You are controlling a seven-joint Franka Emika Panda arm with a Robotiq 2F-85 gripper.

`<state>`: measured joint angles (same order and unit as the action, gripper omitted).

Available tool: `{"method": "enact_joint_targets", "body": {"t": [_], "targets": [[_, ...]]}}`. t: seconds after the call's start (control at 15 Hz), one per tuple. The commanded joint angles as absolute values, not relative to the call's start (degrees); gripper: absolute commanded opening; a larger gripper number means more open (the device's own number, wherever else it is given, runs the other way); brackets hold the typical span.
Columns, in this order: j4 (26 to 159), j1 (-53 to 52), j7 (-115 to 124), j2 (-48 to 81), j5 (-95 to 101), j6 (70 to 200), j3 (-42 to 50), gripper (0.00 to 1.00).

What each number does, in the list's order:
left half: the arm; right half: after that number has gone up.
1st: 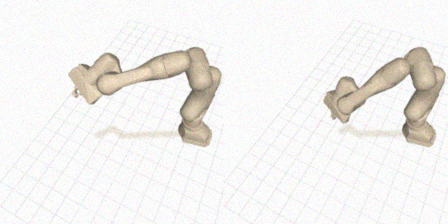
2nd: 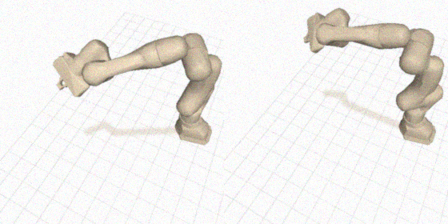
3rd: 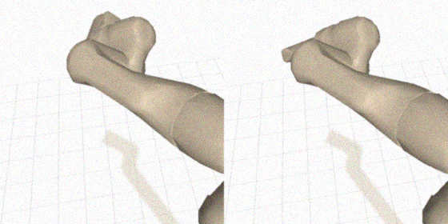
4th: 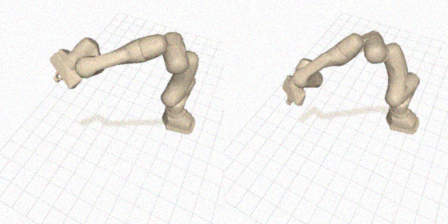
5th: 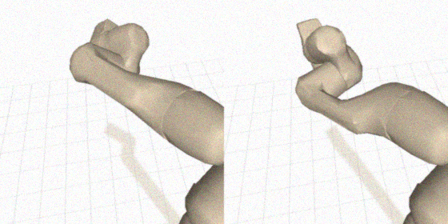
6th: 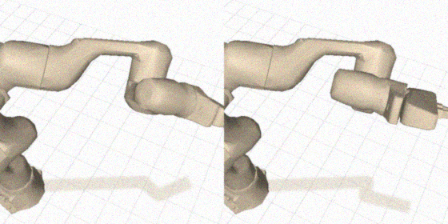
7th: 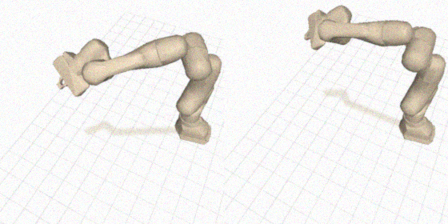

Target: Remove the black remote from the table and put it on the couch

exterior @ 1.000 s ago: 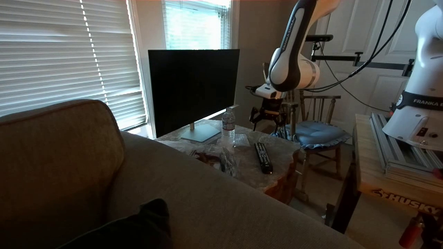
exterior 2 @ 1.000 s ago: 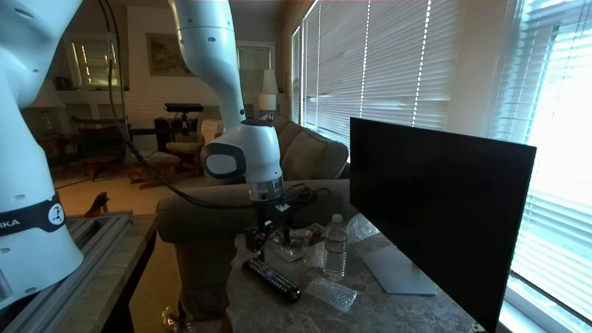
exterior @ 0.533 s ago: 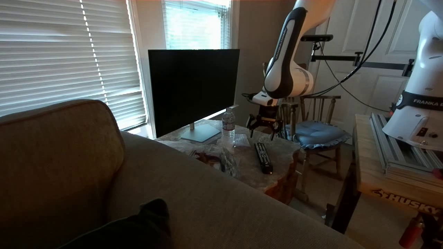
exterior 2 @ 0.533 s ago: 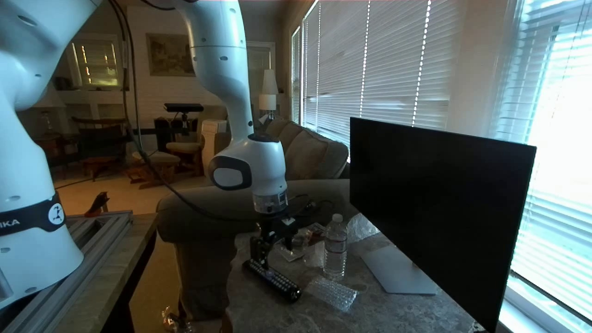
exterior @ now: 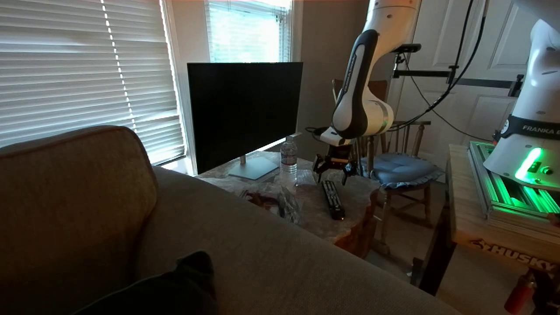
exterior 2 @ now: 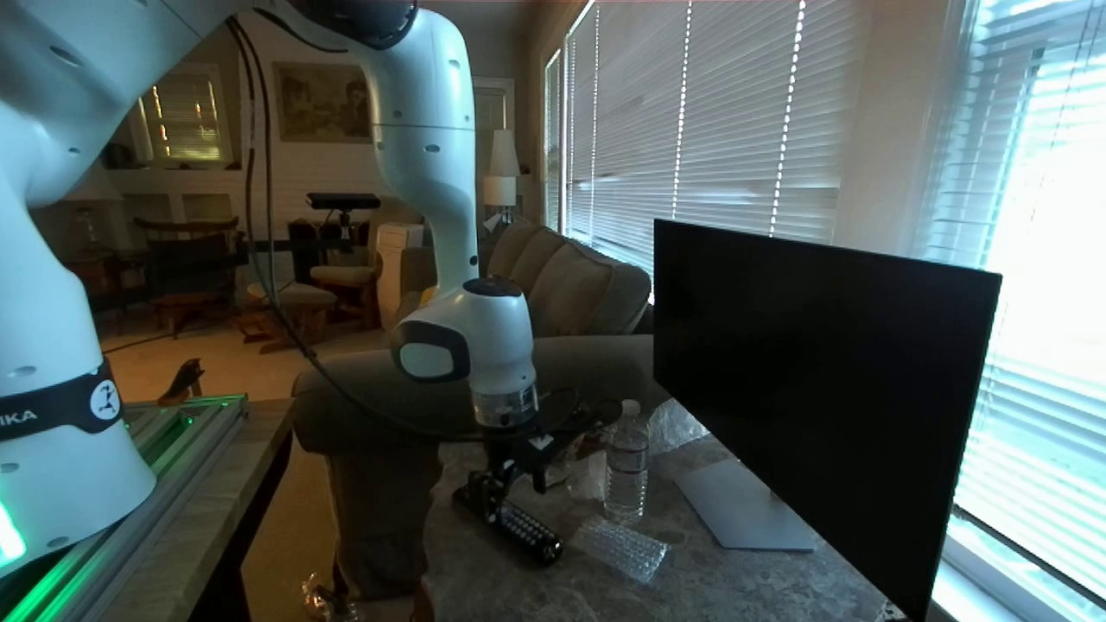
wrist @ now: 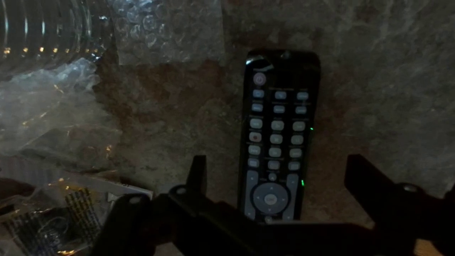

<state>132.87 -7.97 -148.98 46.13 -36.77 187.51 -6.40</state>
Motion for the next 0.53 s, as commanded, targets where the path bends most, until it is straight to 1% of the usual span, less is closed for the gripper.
{"method": "enact_joint_targets", "body": {"t": [0.0, 0.47], "targets": [[131.3, -6.4, -150.8, 48.9, -35.2, 190.0, -7.8, 1.00], [130.2, -4.2, -152.9, 50.8, -35.0, 190.5, -9.6, 1.00]]}}
